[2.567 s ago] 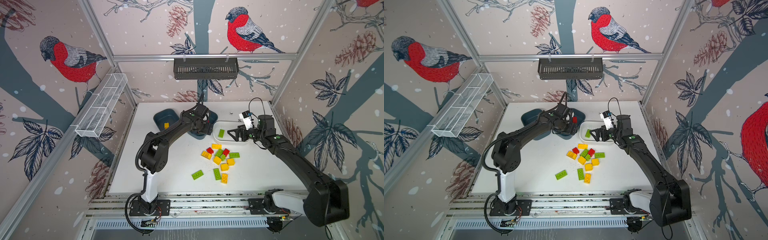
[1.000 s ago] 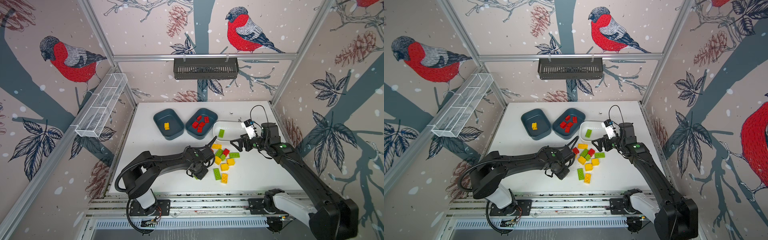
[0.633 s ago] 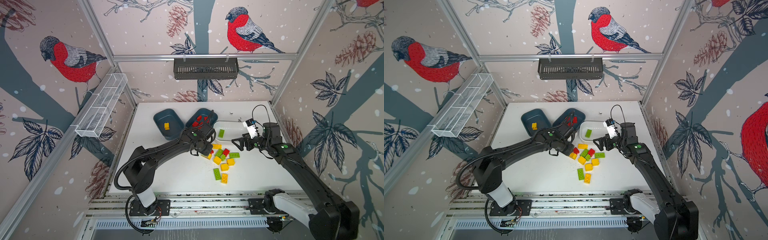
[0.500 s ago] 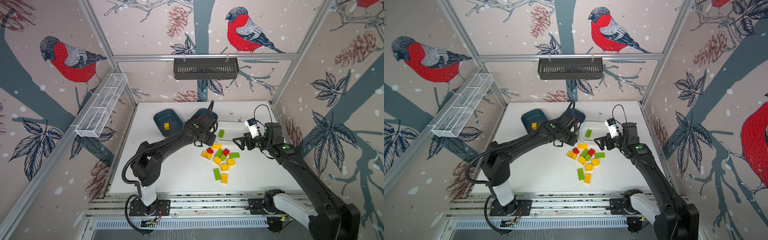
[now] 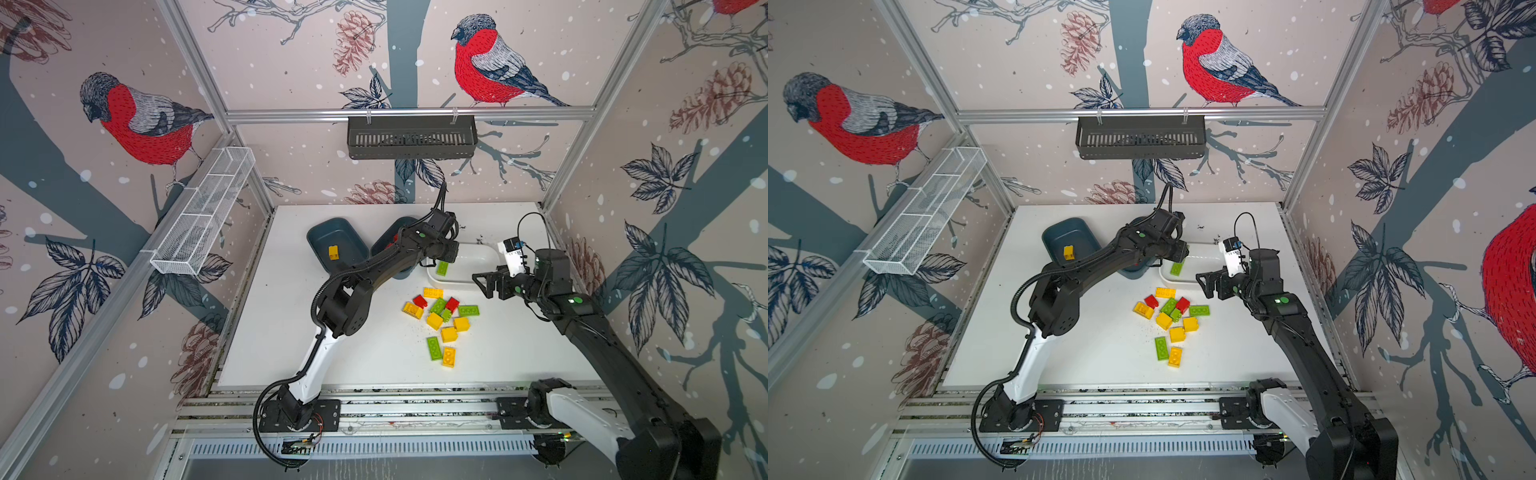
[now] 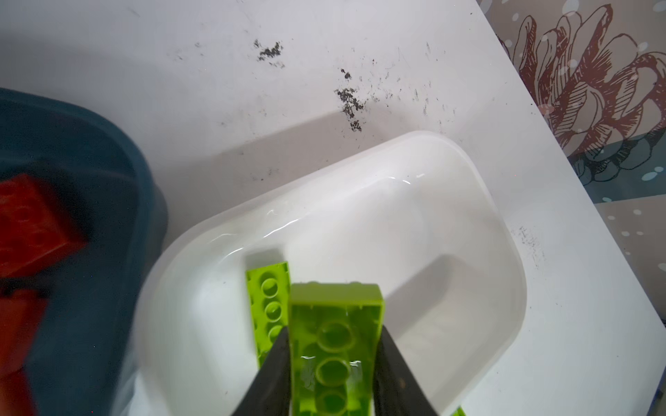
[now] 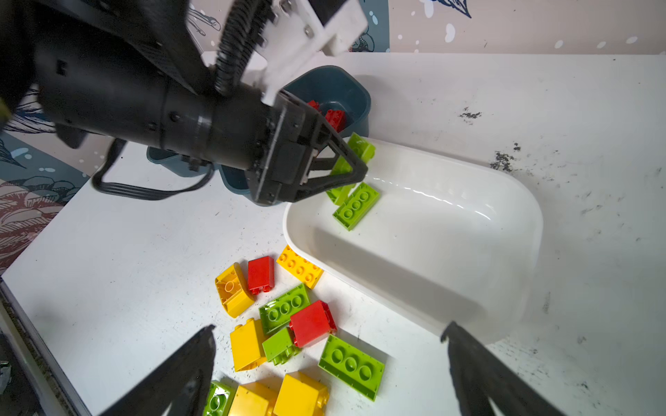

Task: Sort the legos into containers by color
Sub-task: 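Carry the green brick into the white bin and release it, then move the left gripper back toward the brick pile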

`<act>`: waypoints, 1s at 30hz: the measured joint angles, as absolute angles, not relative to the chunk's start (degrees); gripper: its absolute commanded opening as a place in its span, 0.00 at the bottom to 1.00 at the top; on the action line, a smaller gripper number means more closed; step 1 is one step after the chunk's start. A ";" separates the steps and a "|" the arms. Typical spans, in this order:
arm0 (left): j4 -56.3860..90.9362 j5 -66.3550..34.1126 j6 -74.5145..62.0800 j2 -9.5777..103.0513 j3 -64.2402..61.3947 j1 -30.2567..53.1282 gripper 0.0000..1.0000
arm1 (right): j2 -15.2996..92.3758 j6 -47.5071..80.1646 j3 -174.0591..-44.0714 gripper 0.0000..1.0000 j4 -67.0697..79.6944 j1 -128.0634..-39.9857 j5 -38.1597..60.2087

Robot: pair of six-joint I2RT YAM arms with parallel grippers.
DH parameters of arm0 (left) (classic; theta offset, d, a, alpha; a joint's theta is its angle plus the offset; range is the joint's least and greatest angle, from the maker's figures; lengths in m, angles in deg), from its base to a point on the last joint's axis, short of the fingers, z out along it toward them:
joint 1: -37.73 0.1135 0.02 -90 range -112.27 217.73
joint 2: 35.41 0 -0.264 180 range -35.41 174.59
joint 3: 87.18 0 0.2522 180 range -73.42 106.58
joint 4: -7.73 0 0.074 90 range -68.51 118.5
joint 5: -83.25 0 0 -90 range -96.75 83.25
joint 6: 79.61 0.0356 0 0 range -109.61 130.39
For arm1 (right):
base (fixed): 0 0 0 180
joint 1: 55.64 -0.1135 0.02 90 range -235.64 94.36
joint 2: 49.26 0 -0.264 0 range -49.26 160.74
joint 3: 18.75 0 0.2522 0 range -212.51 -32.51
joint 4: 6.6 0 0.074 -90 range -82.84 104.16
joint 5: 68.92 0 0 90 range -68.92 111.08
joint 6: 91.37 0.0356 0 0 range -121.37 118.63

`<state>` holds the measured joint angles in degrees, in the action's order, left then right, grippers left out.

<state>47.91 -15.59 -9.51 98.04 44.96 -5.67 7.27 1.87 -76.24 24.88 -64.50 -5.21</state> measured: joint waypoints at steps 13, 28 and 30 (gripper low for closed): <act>51.60 -15.35 -11.13 105.78 58.08 -5.58 0.75 | 7.97 1.63 -76.13 0.99 24.11 -64.20 -4.66; 62.84 -14.30 -23.17 75.88 21.27 -6.02 0.71 | 11.90 0.15 -78.34 0.99 24.70 -64.11 -6.39; 62.49 -14.48 -27.24 72.95 17.10 -6.17 0.70 | 12.54 0.08 -78.36 0.99 24.68 -64.13 -6.95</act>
<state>62.49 -14.48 -27.24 72.95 17.10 -6.17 12.54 0.08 -78.36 24.68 -64.13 -6.95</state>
